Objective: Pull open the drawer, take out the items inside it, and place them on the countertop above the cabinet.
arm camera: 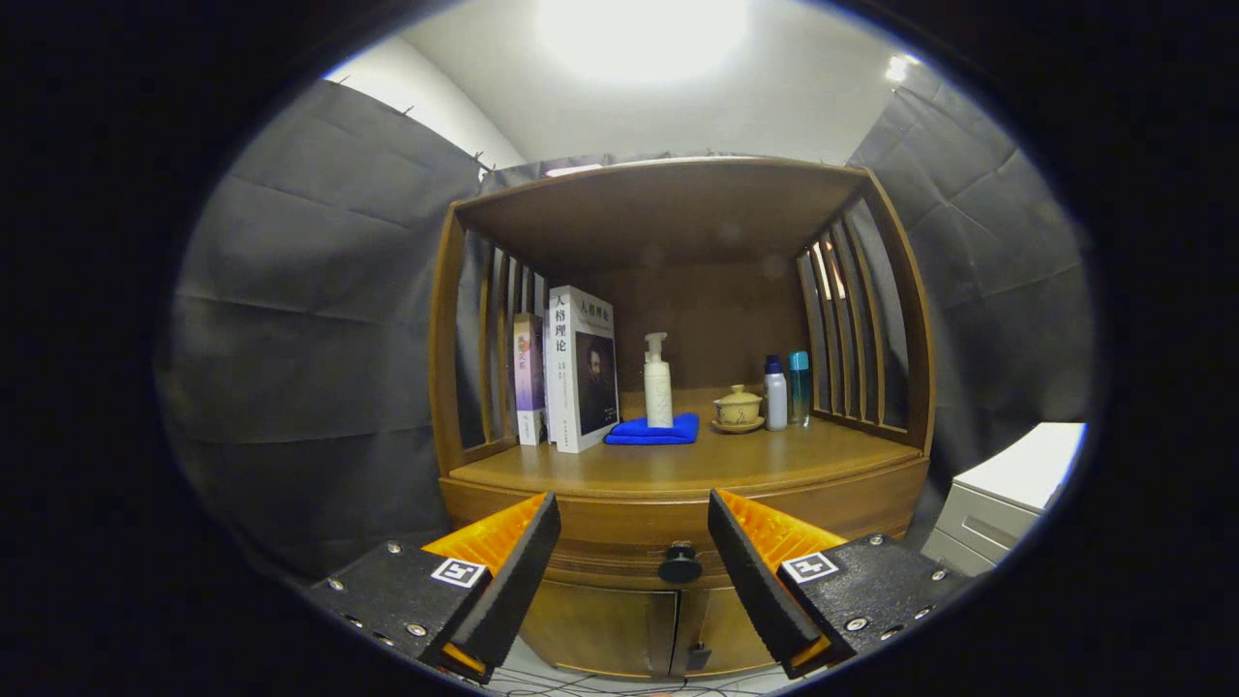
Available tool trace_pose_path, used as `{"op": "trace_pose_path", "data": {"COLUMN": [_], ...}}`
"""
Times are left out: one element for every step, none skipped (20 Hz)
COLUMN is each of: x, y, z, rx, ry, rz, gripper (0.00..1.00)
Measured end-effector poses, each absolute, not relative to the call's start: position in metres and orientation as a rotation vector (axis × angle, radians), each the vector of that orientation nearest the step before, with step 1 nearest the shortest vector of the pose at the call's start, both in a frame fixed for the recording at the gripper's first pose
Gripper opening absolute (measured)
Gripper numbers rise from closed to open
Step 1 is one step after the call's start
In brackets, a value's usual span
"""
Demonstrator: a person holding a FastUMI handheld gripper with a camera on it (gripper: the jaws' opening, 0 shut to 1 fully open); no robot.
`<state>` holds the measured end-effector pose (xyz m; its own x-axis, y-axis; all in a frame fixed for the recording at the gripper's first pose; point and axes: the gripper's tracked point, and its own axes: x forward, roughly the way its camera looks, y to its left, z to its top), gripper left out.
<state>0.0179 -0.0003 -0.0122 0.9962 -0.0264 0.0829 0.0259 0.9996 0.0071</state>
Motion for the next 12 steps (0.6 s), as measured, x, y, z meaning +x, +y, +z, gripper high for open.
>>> {"op": "trace_pose_path", "data": {"x": [0.021, 0.025, 0.029, 0.033, 0.04, 0.043, 0.048, 0.052, 0.056, 0.062, 0.067, 0.075], "y": [-0.002, -0.003, -0.006, -0.008, -0.009, -0.011, -0.012, -0.015, -0.017, -0.019, -0.021, -0.025], "z": [-0.016, -0.021, -0.024, -0.028, -0.031, -0.037, -0.043, -0.05, -0.056, -0.062, -0.07, -0.08], "rx": [0.013, 0.016, 0.008, -0.005, -0.01, -0.011, -0.008, -0.002, 0.007, 0.014, 0.014, 0.006], "ry": [-0.074, -0.066, -0.061, -0.058, -0.05, -0.039, -0.024, -0.002, 0.019, 0.036, 0.053, 0.07], "rz": [-0.036, -0.043, -0.051, -0.062, -0.066, -0.07, -0.073, -0.078, -0.079, -0.081, -0.084, -0.088], "gripper": [0.95, 0.95, 0.95, 0.95, 0.95, 0.95, 0.95, 0.95, 0.95, 0.96, 0.95, 0.95]}}
